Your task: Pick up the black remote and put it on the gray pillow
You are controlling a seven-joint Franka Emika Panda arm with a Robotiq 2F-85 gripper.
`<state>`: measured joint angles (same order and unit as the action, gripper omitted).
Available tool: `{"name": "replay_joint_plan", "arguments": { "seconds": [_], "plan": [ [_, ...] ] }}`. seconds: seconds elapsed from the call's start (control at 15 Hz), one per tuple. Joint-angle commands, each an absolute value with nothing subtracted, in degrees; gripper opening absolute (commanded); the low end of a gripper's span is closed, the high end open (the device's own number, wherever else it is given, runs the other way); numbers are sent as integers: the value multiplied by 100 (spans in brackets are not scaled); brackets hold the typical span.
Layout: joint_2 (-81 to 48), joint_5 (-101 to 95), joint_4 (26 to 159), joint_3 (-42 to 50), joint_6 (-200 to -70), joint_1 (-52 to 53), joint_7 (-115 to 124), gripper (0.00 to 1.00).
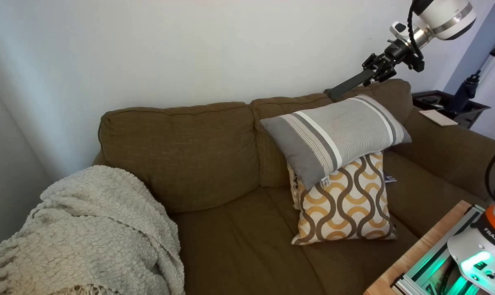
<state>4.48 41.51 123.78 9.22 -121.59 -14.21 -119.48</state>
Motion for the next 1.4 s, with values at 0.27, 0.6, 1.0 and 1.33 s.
{"name": "replay_joint_plan", "arguments": {
  "seconds": [0.27,0.6,1.0,1.33],
  "plan": [
    [191,4037,12331,1014,-12106,-1187,-12228,23],
    [-241,4114,12144,931,-12101,-1050,-12620,23],
    [-756,3596,11859,813,-12407,-1006,-12881,23],
    [-852,1942,12044,825,-13620,-971,-12288,23]
  ]
}}
